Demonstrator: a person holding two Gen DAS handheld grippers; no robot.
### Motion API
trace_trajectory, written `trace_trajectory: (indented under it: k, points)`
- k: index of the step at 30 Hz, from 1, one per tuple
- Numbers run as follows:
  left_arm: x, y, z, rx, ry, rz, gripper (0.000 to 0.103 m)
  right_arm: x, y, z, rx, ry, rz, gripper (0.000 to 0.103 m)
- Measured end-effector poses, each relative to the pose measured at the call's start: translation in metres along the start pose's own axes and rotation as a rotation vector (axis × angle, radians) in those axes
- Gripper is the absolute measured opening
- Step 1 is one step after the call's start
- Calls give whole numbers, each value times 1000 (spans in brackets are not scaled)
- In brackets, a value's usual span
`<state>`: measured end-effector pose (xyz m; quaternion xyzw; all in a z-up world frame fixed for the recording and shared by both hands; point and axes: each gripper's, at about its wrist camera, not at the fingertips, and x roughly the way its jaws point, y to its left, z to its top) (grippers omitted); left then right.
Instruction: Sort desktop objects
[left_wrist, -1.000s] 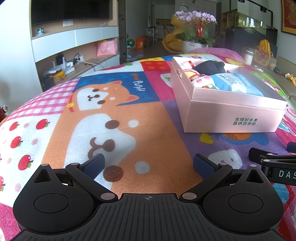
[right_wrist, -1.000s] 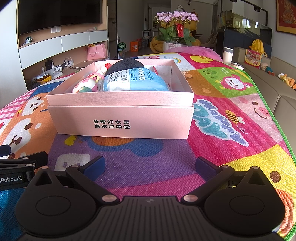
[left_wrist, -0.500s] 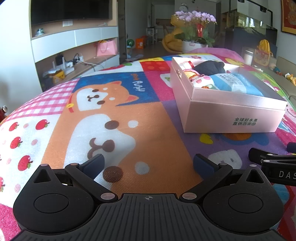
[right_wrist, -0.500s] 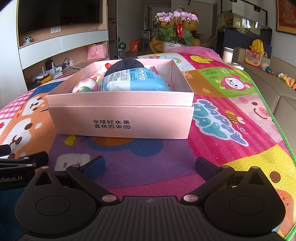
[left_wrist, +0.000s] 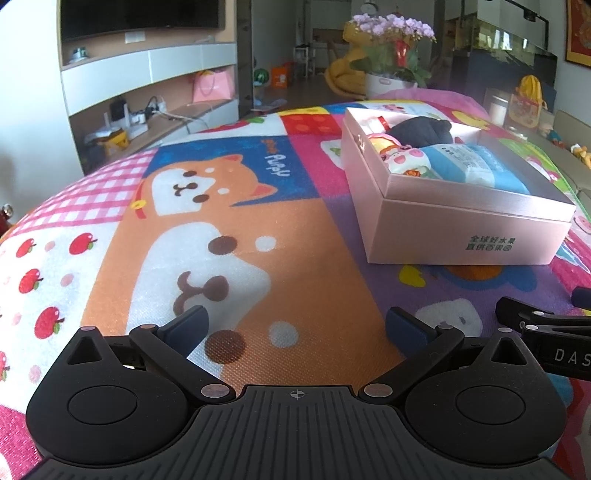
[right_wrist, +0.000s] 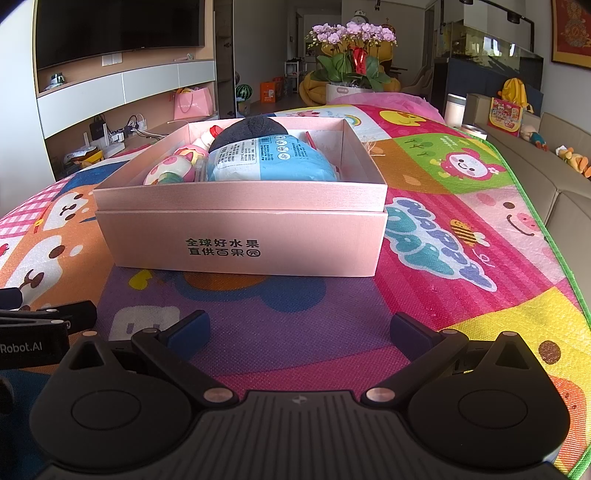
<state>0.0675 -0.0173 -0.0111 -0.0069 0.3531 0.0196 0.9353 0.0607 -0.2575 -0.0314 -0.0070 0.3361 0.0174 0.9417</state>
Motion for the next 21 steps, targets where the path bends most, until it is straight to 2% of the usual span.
trace_trajectory:
  k: [21]
  points:
    - [-1,0,-1,-2,-11,2,103,0,0,0,0,0,0,103]
